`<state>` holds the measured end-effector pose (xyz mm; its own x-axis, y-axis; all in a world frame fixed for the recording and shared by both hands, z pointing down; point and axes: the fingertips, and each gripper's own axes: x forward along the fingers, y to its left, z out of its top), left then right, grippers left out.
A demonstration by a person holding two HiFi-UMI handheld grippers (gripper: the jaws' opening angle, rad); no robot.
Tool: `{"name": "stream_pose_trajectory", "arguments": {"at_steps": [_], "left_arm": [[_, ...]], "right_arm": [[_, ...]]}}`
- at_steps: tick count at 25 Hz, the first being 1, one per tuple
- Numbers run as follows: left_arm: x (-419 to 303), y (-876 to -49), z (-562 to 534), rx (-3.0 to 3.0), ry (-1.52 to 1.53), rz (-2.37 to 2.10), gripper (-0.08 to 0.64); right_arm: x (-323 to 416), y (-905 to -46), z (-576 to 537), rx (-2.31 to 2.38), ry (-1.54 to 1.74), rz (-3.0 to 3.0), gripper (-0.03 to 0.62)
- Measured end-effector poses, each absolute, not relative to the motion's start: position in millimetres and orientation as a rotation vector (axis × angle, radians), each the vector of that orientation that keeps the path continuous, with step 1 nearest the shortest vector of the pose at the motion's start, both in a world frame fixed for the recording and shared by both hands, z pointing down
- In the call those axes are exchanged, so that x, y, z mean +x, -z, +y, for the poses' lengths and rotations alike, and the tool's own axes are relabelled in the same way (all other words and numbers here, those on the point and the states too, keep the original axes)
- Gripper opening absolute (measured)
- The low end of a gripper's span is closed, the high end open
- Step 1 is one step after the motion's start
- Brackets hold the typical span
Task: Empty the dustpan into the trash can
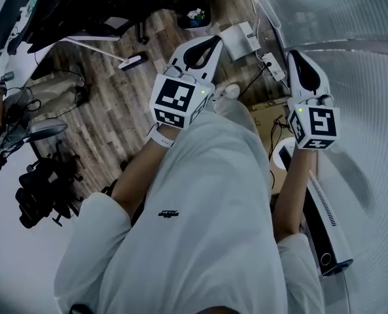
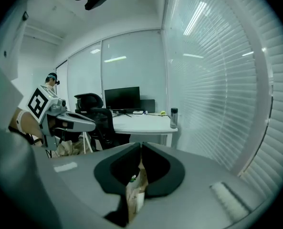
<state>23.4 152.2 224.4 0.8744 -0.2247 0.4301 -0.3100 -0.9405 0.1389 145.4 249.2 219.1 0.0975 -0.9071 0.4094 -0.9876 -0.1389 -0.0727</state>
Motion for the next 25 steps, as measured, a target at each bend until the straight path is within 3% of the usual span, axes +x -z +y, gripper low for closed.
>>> {"name": "stream_pose_trajectory", "arguments": {"at_steps": [25], "left_arm": [[-4.3, -137.6, 180.5, 2.865, -0.472, -0.317, 0.008]], "right_arm": [[101.1, -149.3, 310.4, 2.108, -0.358, -2.039, 0.011]]}}
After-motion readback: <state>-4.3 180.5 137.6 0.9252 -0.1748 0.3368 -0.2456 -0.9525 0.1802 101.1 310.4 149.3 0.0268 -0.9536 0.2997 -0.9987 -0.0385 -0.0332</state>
